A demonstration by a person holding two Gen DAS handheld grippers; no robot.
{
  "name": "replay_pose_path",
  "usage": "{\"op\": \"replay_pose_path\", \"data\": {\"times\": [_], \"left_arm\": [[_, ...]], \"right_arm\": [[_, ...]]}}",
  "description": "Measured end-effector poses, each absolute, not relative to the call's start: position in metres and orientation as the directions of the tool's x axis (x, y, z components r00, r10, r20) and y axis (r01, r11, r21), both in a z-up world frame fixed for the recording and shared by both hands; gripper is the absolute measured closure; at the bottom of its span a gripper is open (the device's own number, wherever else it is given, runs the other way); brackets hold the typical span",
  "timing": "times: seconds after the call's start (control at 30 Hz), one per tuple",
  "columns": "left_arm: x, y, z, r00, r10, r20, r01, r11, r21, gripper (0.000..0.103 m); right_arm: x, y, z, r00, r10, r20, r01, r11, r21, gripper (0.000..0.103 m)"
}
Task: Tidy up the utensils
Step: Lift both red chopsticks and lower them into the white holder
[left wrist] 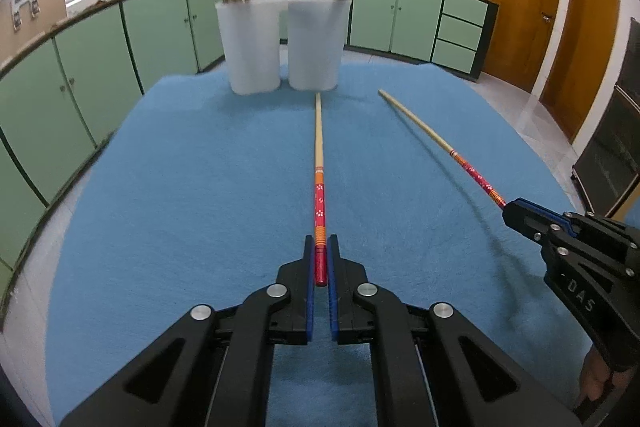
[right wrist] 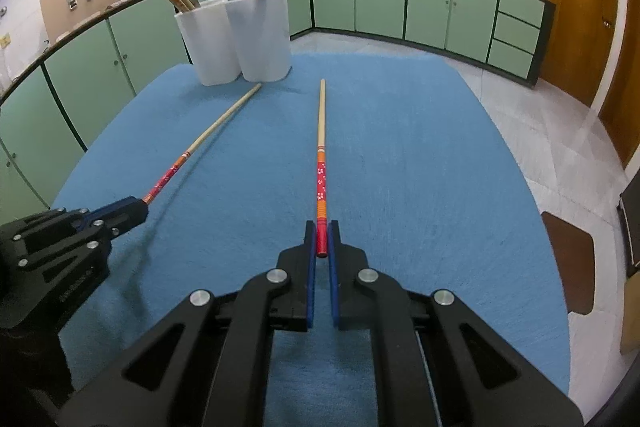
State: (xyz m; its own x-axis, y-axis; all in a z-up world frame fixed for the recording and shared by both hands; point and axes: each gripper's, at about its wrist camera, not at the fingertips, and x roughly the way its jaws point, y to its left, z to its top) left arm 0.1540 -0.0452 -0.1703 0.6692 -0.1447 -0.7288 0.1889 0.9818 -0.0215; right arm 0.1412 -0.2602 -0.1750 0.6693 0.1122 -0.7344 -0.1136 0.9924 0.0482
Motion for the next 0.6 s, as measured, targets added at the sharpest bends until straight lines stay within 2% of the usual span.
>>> {"op": "replay_pose_path", "data": {"times": [0.3, 0.6], "left_arm": [[0.142, -0.038, -0.131, 0.737, -0.162, -0.656, 0.193, 0.981, -0.025, 0.097], [0.139, -0.029, -0.086, 0.808, -0.187, -0.559, 0.202, 0.979, -0.035, 0.097]], "right_arm": [[0.138, -0.26, -0.158, 0.683, 0.121, -0.72, -0.115, 0.992, 0.057, 0.098], [0.135, -0.265, -0.111, 0.731, 0.175, -0.659, -0.13, 0.985, 0.117, 0.098]]}}
